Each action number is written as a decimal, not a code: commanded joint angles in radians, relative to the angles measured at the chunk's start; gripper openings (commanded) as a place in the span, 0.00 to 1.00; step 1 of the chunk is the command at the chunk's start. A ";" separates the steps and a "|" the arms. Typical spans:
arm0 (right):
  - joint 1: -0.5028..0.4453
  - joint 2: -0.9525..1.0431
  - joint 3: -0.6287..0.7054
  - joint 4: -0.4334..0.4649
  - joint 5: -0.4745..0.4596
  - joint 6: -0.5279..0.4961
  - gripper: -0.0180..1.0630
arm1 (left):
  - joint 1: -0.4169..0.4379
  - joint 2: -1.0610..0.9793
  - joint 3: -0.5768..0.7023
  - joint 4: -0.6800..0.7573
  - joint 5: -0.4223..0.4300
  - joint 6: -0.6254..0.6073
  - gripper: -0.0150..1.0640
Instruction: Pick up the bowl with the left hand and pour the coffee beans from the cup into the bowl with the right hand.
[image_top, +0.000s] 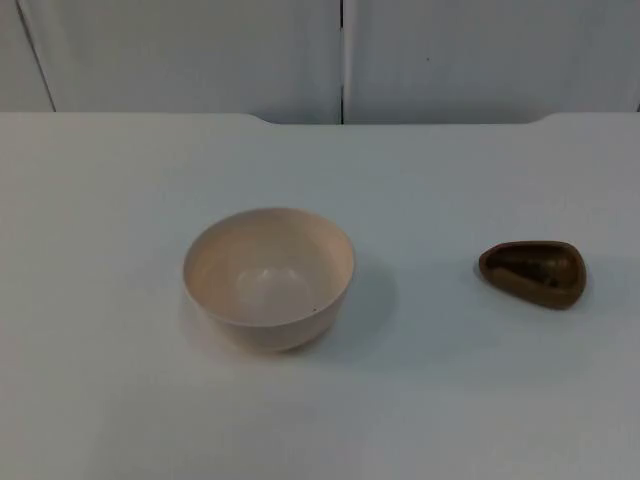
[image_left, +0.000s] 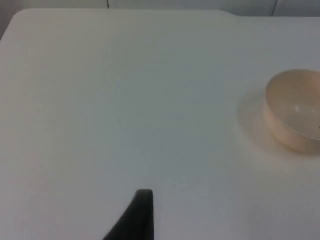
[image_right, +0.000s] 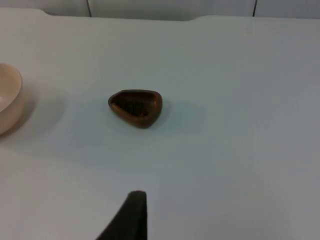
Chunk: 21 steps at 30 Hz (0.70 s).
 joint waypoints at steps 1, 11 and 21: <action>-0.006 -0.003 0.003 -0.001 -0.005 -0.005 0.99 | 0.001 -0.004 0.003 -0.024 -0.016 -0.006 0.99; -0.006 -0.003 0.003 -0.001 -0.005 -0.005 0.99 | 0.001 0.058 -0.076 -0.054 -0.019 -0.006 0.99; -0.006 -0.003 0.003 -0.001 -0.005 -0.005 0.99 | 0.001 0.188 -0.192 -0.081 -0.025 -0.006 0.99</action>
